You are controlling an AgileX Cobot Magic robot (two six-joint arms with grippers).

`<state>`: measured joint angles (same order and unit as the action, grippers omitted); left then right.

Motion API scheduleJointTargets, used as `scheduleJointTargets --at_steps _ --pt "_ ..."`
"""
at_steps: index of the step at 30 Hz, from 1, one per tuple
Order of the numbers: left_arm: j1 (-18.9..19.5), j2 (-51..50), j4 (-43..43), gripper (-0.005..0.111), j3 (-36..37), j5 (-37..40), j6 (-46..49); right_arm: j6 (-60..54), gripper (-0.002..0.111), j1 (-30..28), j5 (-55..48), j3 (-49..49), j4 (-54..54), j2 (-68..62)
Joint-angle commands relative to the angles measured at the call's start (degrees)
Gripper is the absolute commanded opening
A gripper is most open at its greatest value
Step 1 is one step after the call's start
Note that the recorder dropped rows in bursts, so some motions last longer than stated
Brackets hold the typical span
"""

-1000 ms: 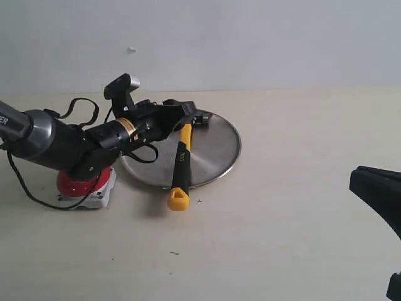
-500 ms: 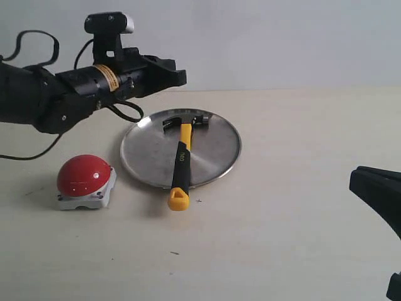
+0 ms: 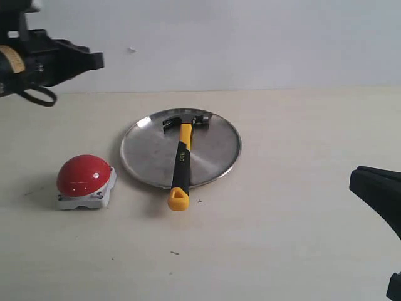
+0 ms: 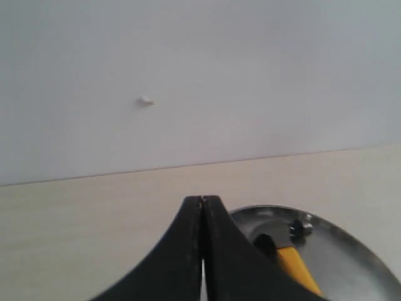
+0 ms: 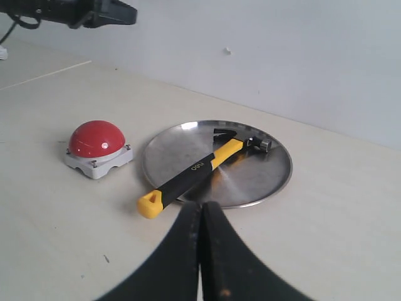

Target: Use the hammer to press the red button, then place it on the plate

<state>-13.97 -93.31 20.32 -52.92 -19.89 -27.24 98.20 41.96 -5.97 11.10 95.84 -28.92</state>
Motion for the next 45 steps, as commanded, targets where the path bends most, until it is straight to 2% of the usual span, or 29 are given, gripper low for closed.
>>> scheduleJointTargets --at_steps 1,6,10,19,30,35,45 --pt "8.5 7.4 -0.7 0.000 8.3 -6.9 1.9 -0.1 0.000 0.0 -0.1 -0.2 0.0 0.3" --pt "17.7 15.0 -0.8 0.000 16.6 -8.7 2.0 -0.1 0.000 0.0 -0.1 -0.2 0.0 0.3" --pt "20.7 19.8 -0.8 0.000 21.4 -12.3 3.7 -0.2 0.000 0.0 -0.1 -0.2 0.0 0.3" --pt "20.7 30.7 0.1 0.000 29.7 -14.9 8.0 0.0 0.000 0.0 -0.1 -0.2 0.1 0.3" --pt "20.7 39.0 -1.1 0.000 37.7 -13.9 8.0 -0.1 0.000 0.0 -0.1 -0.2 0.0 0.3" --pt "20.7 42.7 -1.1 0.000 42.2 -16.3 8.0 -0.2 0.000 0.0 -0.1 -0.2 0.0 0.3" --pt "20.7 56.9 -1.1 0.000 51.0 -16.1 6.3 0.0 0.000 0.0 -0.1 -0.2 0.1 0.3"
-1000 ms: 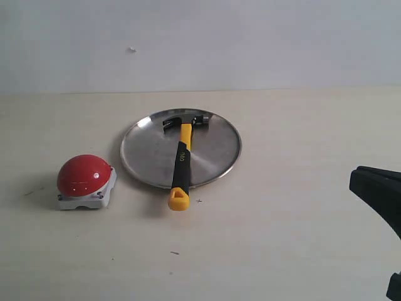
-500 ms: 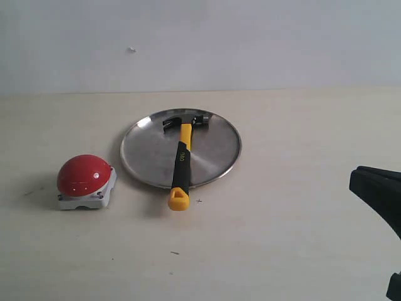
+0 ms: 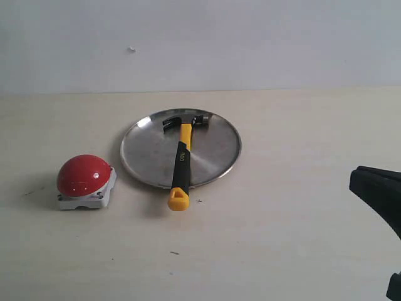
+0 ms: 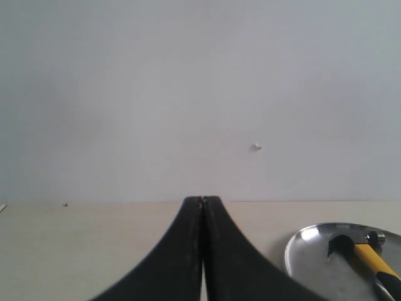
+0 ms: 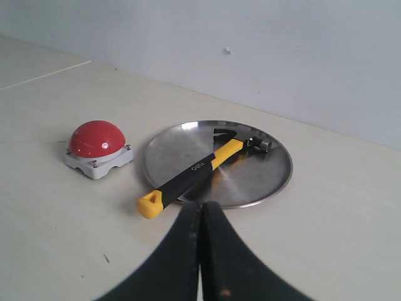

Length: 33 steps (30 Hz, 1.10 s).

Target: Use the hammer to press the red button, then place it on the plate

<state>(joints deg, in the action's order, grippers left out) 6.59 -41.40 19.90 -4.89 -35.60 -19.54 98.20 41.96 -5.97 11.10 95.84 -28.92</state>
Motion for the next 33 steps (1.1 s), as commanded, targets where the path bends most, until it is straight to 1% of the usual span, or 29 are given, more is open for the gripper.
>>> scheduleJointTargets --at_steps 1,4,8,11,18,21,27,30,33 --pt "0.1 6.1 -0.7 0.000 4.0 -0.3 -2.1 0.0 0.000 0.0 -0.1 -0.2 0.1 0.3" --pt "0.1 9.8 -0.7 0.000 4.9 -0.3 -2.3 -0.2 0.000 0.0 -0.1 -0.2 0.1 0.3" --pt "0.1 14.0 0.7 0.000 4.9 3.7 -3.4 -0.2 0.000 0.0 -0.1 -0.2 0.1 0.3" --pt "0.1 17.2 2.0 0.000 4.9 9.1 -3.4 0.0 0.000 0.0 -0.1 -0.2 0.1 0.3" --pt "0.1 26.2 2.1 0.000 4.9 25.9 -4.9 -0.1 0.000 0.0 -0.1 -0.2 0.0 0.3" --pt "0.1 29.5 2.0 0.000 4.9 28.4 -6.6 -0.1 0.000 0.0 -0.1 -0.2 0.0 0.3" --pt "0.1 37.4 2.0 0.000 4.9 31.3 -6.4 0.0 0.000 0.0 -0.1 -0.2 0.0 0.3" --pt "0.1 41.4 2.0 0.000 4.9 35.9 -6.4 0.0 0.000 0.0 -0.1 -0.2 0.2 0.3" --pt "0.1 41.4 2.0 0.000 4.9 40.7 -6.4 -0.1 0.000 0.0 -0.1 -0.2 0.2 0.3"
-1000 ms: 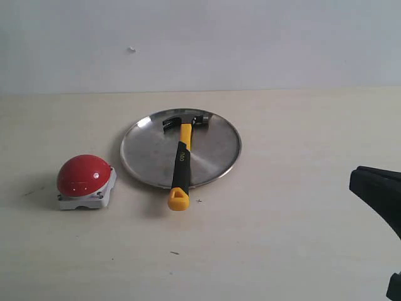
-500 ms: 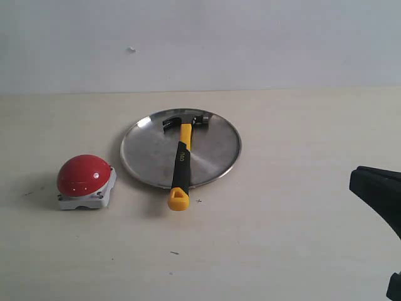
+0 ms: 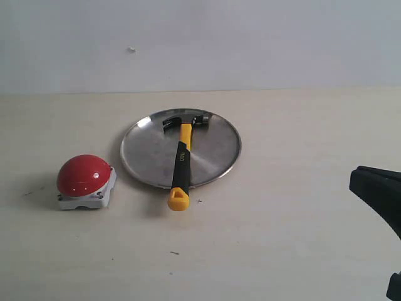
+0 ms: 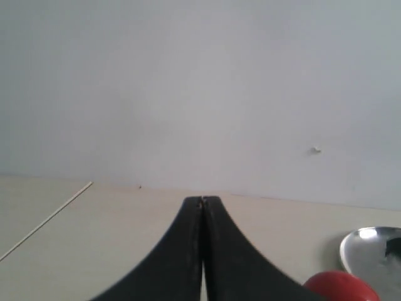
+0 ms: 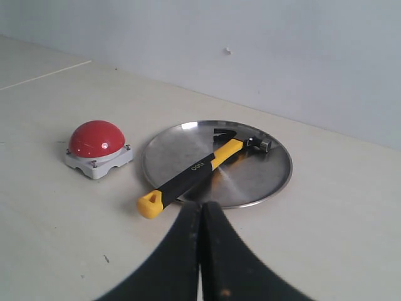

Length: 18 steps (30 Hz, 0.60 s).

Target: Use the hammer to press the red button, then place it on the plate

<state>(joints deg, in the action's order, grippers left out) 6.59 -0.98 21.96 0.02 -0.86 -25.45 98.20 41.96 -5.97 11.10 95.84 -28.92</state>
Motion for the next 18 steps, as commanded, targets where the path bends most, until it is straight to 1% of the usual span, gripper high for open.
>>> scheduleJointTargets --at_steps 1,5,10,12,14,18 --pt "0.1 1.0 -0.1 0.000 0.0 7.3 -0.4 -0.1 0.000 0.0 -0.1 -0.2 0.2 0.3" --pt "0.1 1.0 -1.8 0.000 0.0 11.8 -0.9 0.0 0.000 0.0 -0.1 -0.2 0.2 0.3" --pt "0.1 1.0 -5.5 0.000 0.0 13.1 -1.3 0.0 0.000 0.0 -0.1 -0.2 0.2 0.3" --pt "0.1 1.0 -8.3 0.000 0.0 14.5 0.3 -0.2 0.000 0.0 -0.1 -0.2 0.2 0.3" --pt "0.1 1.0 -13.6 0.000 0.0 15.2 5.6 -0.2 0.000 0.0 -0.1 -0.2 0.2 0.3" --pt "0.1 1.0 -25.9 0.000 0.0 15.9 21.3 -0.2 0.000 0.0 0.3 -0.2 0.2 0.3"
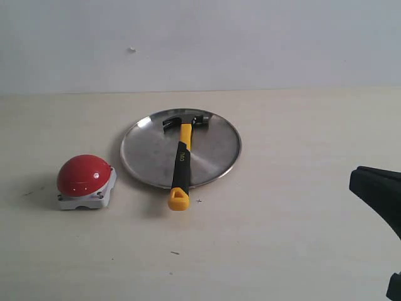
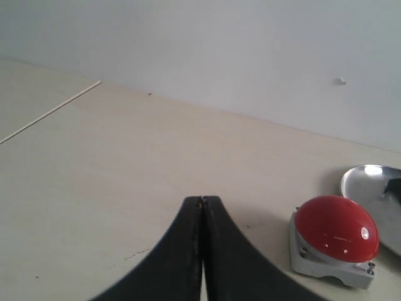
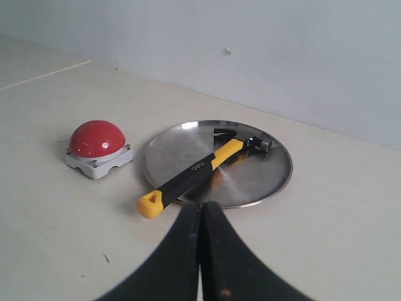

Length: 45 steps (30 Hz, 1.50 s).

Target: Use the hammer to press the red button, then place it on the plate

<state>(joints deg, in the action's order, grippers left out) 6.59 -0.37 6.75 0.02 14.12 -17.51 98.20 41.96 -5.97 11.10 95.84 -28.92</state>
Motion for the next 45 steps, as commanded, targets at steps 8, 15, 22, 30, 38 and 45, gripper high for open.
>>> scheduleJointTargets --at_steps 8,15,22,30,38,45 --pt "0.1 0.4 -13.6 0.000 0.0 3.8 20.8 -0.2 0.000 0.0 1.5 -0.2 0.2 0.3" --pt "0.1 0.4 -13.6 0.000 0.0 3.8 20.8 -0.2 0.000 0.0 1.5 -0.2 0.2 0.3" --pt "0.1 0.4 -13.6 0.000 0.0 3.8 20.8 -0.2 0.000 -4.0 3.3 -0.2 0.0 1.2" --pt "0.1 0.4 -13.6 0.000 0.0 3.8 20.8 0.2 0.000 -24.4 5.6 -0.2 0.0 10.0" --pt "0.1 0.4 -13.6 0.000 0.0 3.8 20.8 4.1 0.000 -37.2 9.1 -0.2 0.0 20.7" --pt "0.1 0.4 -13.6 0.000 0.0 3.8 20.8 4.0 0.000 -37.2 9.4 -0.2 0.0 22.6"
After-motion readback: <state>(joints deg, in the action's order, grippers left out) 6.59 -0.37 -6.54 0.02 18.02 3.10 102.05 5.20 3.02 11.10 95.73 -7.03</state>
